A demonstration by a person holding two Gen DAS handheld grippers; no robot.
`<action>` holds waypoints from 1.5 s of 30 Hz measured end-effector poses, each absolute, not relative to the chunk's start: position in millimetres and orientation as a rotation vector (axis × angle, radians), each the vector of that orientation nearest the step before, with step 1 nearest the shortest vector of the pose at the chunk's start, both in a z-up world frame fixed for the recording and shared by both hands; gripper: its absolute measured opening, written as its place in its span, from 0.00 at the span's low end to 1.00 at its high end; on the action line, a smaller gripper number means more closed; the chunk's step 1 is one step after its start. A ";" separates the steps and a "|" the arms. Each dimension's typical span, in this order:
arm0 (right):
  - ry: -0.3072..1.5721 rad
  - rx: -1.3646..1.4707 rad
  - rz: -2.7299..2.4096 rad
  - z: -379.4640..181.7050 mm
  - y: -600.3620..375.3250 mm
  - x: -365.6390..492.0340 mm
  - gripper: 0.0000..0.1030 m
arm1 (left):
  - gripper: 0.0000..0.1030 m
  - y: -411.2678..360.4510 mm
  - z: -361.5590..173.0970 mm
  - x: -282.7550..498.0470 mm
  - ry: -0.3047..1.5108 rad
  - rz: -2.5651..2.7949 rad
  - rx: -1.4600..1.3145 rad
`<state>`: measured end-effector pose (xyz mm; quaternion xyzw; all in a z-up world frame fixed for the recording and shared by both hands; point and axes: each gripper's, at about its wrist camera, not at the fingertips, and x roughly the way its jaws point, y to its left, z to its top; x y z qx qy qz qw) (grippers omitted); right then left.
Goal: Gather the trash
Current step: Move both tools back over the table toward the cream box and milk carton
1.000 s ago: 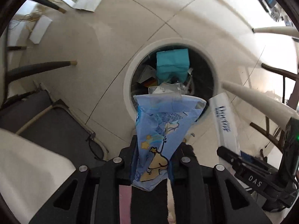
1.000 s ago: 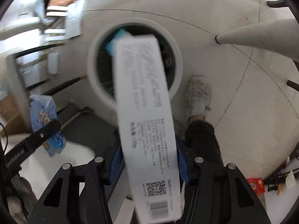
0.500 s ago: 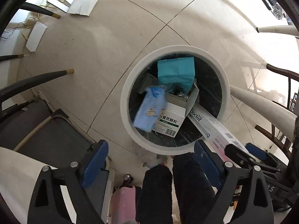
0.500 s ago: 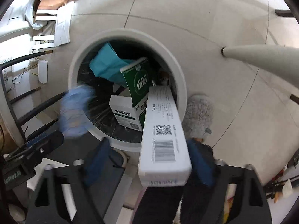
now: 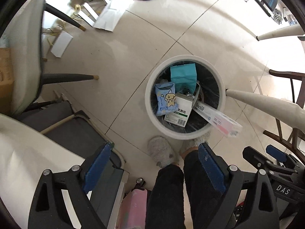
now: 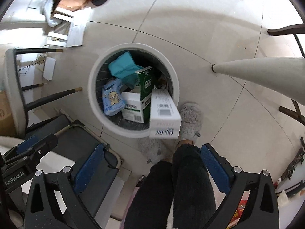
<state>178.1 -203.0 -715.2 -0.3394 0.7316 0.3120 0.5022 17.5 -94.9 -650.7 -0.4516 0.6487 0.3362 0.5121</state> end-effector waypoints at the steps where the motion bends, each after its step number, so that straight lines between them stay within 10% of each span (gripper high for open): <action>1: 1.760 -0.824 0.762 -704.2 -204.8 176.0 1.00 | 0.91 -97.7 -640.4 15.1 1.552 0.814 -1.087; 30: 1.576 -0.445 1.039 -274.8 -207.9 229.8 1.00 | 0.91 -74.4 -246.4 57.4 1.136 1.031 -0.686; 45: 1.264 -1.017 1.072 -282.5 51.1 443.4 1.00 | 0.97 88.4 -280.9 236.8 1.236 1.237 -0.677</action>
